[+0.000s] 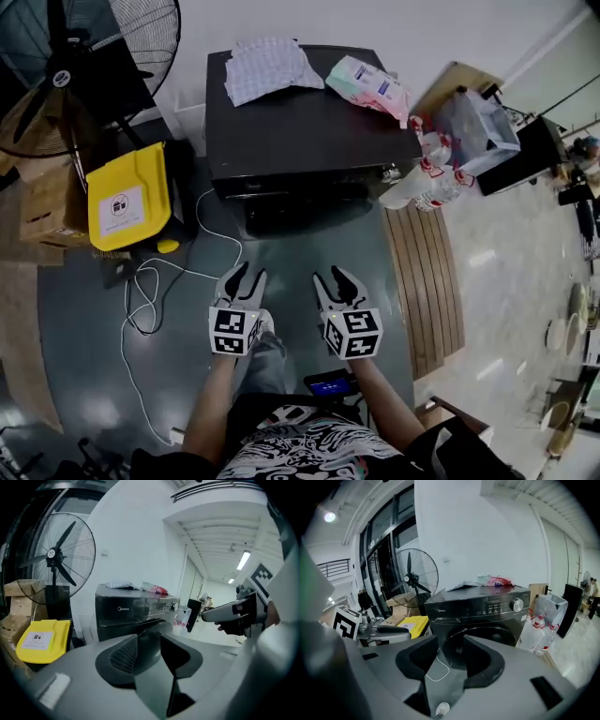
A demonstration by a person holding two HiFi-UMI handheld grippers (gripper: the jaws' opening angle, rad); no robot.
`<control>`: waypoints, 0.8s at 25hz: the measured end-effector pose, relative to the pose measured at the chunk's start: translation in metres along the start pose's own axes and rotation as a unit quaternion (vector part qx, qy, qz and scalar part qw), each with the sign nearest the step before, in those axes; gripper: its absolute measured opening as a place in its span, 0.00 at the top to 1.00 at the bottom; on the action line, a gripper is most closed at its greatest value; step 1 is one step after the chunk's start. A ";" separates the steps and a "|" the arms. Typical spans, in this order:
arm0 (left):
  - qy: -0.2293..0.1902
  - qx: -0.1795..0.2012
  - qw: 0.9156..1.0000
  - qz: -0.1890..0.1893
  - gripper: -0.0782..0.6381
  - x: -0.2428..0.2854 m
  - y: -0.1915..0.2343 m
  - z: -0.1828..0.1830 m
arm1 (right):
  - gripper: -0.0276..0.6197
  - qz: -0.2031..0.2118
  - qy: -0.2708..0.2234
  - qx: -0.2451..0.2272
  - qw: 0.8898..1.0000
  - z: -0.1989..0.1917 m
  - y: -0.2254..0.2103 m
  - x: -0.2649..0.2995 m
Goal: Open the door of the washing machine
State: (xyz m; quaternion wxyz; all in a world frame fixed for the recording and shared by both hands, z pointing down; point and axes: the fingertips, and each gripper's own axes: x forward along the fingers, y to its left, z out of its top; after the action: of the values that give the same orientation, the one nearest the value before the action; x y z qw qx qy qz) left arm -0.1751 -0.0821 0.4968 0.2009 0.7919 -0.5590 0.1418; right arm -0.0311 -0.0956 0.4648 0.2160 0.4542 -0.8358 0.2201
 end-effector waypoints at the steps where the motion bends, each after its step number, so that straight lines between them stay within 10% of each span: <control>1: 0.007 0.001 1.000 -0.006 0.68 0.013 0.010 -0.002 | 0.69 -0.006 0.004 0.004 1.000 0.003 -0.002 0.014; 20: 0.100 0.032 0.992 -0.067 0.57 0.184 0.079 -0.091 | 0.69 -0.041 0.046 0.074 0.995 -0.037 -0.044 0.129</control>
State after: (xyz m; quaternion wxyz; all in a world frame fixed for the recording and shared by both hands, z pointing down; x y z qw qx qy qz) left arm -0.1878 -0.2141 0.6720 0.2395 0.8153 -0.4771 0.2244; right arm -0.0517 -0.1817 0.5751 0.2289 0.4924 -0.7870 0.2928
